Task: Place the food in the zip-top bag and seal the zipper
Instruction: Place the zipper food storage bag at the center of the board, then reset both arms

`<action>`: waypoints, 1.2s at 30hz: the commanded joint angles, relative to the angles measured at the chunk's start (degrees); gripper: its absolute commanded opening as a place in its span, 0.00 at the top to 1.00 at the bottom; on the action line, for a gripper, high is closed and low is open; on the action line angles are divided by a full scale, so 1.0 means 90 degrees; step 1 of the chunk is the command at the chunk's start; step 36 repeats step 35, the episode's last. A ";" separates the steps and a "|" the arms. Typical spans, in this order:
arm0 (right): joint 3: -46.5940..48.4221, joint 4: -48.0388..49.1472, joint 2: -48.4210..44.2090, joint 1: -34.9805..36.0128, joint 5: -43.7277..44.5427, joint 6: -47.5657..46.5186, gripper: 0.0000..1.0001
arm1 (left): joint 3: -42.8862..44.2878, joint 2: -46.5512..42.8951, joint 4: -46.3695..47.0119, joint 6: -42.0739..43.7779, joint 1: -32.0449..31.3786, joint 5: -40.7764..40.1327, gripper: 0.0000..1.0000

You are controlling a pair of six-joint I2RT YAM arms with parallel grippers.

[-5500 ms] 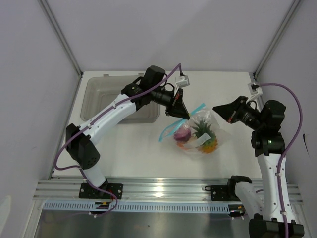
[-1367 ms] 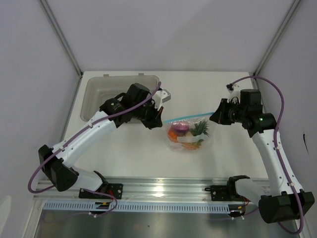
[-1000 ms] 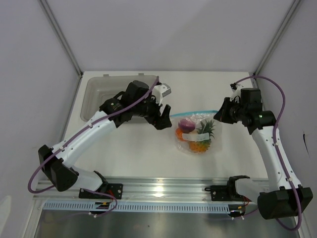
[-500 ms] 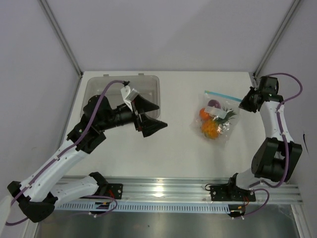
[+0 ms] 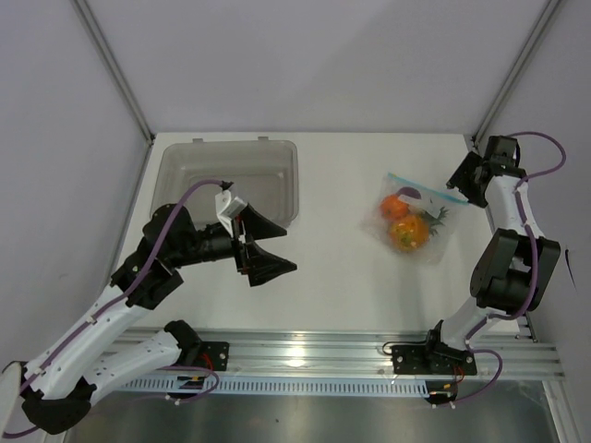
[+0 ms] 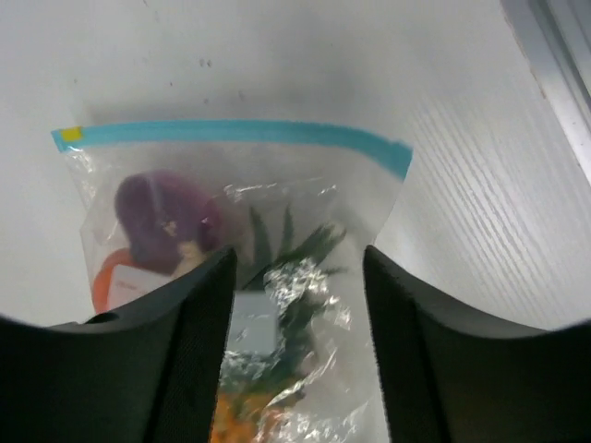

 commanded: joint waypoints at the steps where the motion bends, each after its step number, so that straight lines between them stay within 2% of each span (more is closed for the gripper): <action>1: 0.0550 -0.0095 -0.0291 -0.0015 0.0444 -0.0025 0.29 | 0.0083 -0.0162 -0.0227 0.0189 -0.0028 -0.0054 0.01; 3: 0.0842 -0.0310 -0.0427 0.0004 0.0600 -0.0064 0.23 | 0.0073 -0.0172 -0.0305 0.0189 -0.0038 -0.0054 0.00; 4: 0.0950 -0.0543 -0.0573 0.0014 0.0688 -0.0074 0.11 | 0.0073 -0.0172 -0.0305 0.0160 -0.0029 -0.0044 0.00; 7: 0.1127 -0.0750 -0.1079 0.0150 0.0932 -0.0142 0.00 | -0.0005 -0.0211 -0.0276 0.0130 -0.0029 -0.0044 0.00; 15: 0.0513 -0.1248 -0.2185 0.1154 0.0982 0.0111 0.01 | -0.0152 -0.0143 -0.0129 0.0072 -0.0028 -0.0113 0.01; 20: -0.0549 -0.1502 -0.2849 0.2356 0.1557 0.0589 0.01 | -0.0356 0.0023 0.0066 -0.0046 -0.0028 -0.0044 0.01; 25: -0.1567 -0.1649 -0.3854 0.3098 0.1441 0.1263 0.00 | -0.0619 0.0091 0.0339 -0.0172 -0.0029 -0.0034 0.00; 31: -0.2271 -0.1581 -0.5094 0.3451 0.0799 0.1683 0.01 | -0.0952 0.0102 0.0662 -0.0465 -0.0028 0.0024 0.01; 36: -0.2700 -0.1465 -0.5601 0.3627 0.0221 0.1908 0.00 | -0.1410 -0.0220 0.0964 -0.0670 -0.0028 0.0014 0.01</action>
